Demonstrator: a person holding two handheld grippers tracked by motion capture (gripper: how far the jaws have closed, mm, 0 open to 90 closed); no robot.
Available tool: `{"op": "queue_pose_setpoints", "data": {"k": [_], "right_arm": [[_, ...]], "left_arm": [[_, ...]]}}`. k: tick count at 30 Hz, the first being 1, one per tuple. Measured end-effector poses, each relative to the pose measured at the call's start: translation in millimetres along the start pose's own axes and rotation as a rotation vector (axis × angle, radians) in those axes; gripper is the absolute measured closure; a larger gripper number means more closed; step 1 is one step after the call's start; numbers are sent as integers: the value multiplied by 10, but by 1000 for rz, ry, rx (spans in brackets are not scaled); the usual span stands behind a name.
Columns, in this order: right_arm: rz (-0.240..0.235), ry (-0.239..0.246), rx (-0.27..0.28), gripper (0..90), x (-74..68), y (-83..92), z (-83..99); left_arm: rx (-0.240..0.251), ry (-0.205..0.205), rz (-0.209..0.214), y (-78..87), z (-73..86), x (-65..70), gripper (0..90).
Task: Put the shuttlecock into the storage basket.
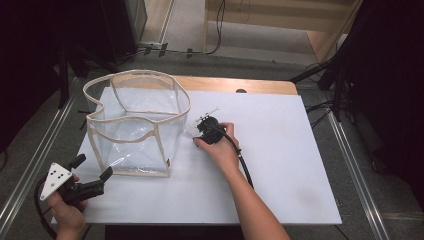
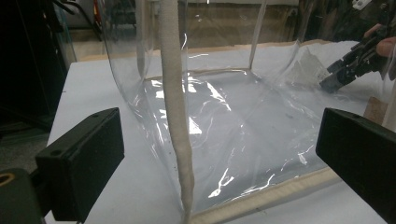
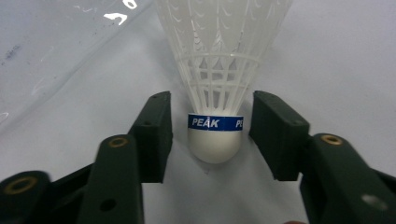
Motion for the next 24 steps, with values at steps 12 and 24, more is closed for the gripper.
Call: {"op": "queue_pose_setpoints", "data": {"k": [12,24], "right_arm": [[2,-36,44,631,75,71,-21],[8,-60,100,631,191,263,-69]], "left_arm": [[0,-3,1,2,-1,0,18],[0,-6,0,-1,-1,7,18]]}}
Point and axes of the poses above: each handheld gripper's, and its own axes: y roughly backward along the jaws, z roughly out of its underside, x roughly to its right, the point moved 10 cm from there along -y, roughly forward along the jaws, and after that the axes turned 2 degrees about z, right-handed, at the moved point
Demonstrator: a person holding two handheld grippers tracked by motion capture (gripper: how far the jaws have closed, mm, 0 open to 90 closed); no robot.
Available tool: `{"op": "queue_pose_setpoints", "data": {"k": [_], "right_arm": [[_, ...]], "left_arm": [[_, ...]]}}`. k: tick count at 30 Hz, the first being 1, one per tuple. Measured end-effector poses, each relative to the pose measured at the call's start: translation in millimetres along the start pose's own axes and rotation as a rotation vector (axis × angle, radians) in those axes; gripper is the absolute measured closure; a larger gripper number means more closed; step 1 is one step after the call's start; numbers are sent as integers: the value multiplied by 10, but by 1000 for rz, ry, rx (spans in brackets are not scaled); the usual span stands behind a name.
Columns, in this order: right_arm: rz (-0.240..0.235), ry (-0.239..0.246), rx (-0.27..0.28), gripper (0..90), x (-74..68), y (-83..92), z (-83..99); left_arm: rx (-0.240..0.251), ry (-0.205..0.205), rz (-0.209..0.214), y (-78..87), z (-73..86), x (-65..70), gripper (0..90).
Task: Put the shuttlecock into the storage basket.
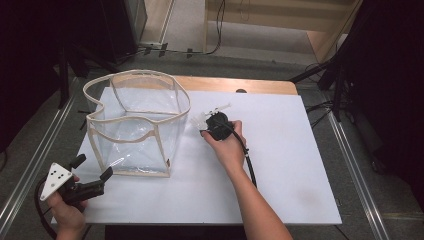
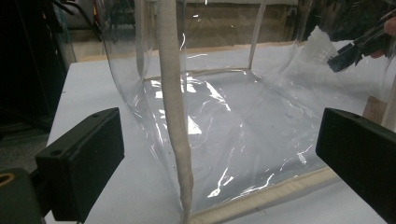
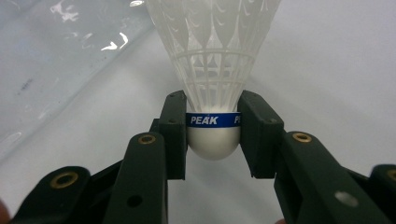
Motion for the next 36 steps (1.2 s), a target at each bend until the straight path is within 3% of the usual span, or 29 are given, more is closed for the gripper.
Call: {"op": "queue_pose_setpoints", "data": {"k": [14,36], "right_arm": [[-16,-47,68,632,131,315,-119],[-52,-26,126,632,87,652,-360]], "left_arm": [[-1,-1,1,-2,1,-2,18],[-4,-2,3,-10,5,6,18]]}}
Point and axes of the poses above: each handheld gripper's, and its own axes: y roughly backward along the jaws, z roughly out of its underside, x roughly to its right, the point moved 10 cm from there along -y, roughly forward along the jaws, and after that the axes turned 2 degrees about z, right-handed, at the moved point
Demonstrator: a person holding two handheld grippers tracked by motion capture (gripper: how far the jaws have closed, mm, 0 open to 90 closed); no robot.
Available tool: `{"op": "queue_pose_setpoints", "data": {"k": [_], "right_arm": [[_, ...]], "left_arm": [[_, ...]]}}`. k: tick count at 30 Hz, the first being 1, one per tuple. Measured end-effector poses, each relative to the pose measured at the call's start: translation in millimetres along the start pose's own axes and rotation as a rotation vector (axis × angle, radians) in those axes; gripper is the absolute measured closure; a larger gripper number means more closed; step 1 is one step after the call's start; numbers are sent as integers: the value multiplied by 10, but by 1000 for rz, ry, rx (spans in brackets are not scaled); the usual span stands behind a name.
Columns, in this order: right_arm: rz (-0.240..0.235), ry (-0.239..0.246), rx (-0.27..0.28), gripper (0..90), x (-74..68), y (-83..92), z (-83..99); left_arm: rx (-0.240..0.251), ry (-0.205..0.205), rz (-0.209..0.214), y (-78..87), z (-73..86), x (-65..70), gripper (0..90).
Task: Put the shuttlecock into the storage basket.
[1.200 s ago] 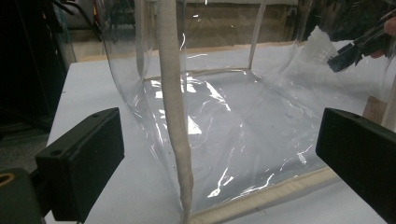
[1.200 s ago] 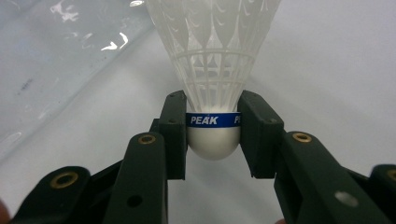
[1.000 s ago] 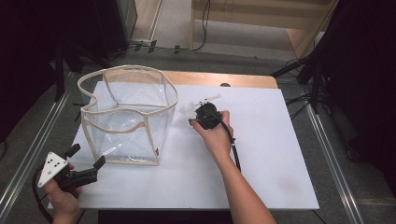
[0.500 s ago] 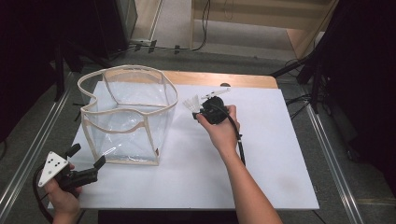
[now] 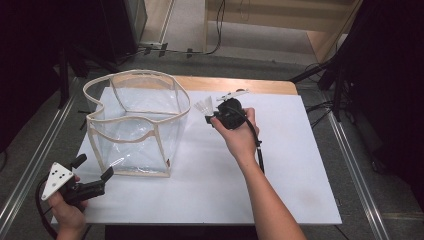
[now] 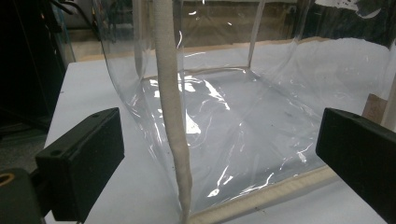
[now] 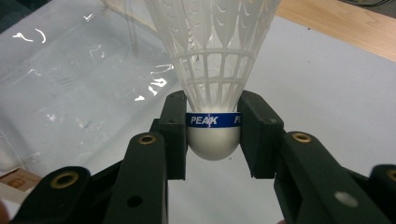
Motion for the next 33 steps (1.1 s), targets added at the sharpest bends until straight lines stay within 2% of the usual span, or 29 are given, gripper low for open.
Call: {"op": "queue_pose_setpoints", "data": {"k": [4,33], "right_arm": [[-11,-13,10,633,-8,51,-44],[-26,25,74,633,-138,293,-370]], "left_arm": [[0,0,1,1,0,1,18],[2,-3,5,0,-3,7,18]]}}
Point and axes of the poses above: each handheld gripper's, and its own axes: y roughly backward along the jaws, z roughly out of its underside, x roughly to its right, the point moved 10 cm from there along -y, roughly forward along the jaws, and after that the axes turned 2 degrees about z, right-handed, at the moved point
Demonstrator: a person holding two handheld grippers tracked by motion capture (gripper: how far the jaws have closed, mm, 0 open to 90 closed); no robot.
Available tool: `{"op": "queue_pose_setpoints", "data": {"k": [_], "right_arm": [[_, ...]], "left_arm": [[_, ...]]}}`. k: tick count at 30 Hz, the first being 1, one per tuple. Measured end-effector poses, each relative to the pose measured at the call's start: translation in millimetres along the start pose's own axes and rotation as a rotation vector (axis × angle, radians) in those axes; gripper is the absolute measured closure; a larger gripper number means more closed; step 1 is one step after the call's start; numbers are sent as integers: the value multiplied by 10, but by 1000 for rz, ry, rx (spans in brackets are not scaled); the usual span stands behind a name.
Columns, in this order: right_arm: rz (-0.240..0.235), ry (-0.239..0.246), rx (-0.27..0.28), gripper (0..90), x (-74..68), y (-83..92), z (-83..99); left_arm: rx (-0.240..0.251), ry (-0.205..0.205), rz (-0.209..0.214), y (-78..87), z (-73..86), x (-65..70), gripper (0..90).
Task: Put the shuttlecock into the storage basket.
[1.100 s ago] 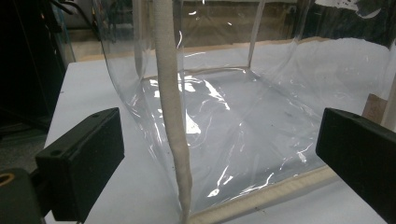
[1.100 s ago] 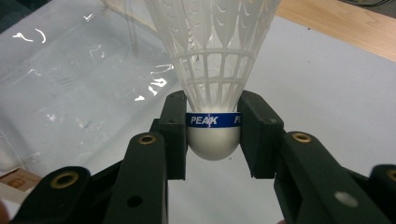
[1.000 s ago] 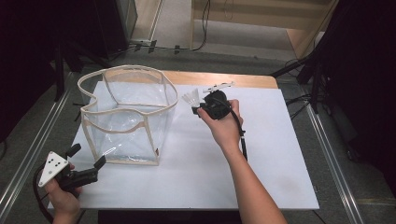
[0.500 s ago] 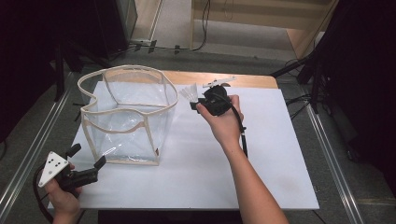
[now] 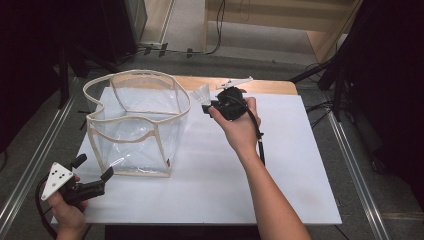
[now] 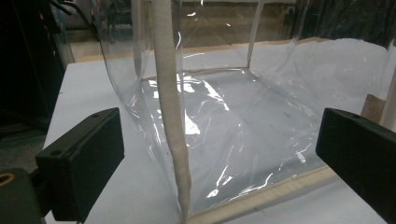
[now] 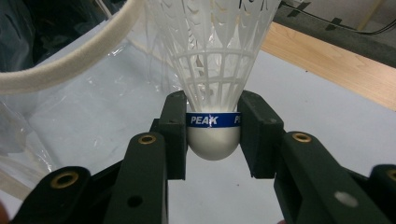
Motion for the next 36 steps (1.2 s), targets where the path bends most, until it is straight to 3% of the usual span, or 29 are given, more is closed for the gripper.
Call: {"op": "queue_pose_setpoints", "data": {"k": [36], "right_arm": [[-10,25,61,633,-129,144,-361]], "left_arm": [[3,2,1,1,-4,1,18]]}}
Point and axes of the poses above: each handheld gripper's, and its own axes: y roughly backward along the jaws, z roughly out of its underside, x roughly to its right, the point moved 10 cm from there along -y, roughly forward along the jaws, and after that the axes turned 2 degrees about z, right-handed, at the moved point
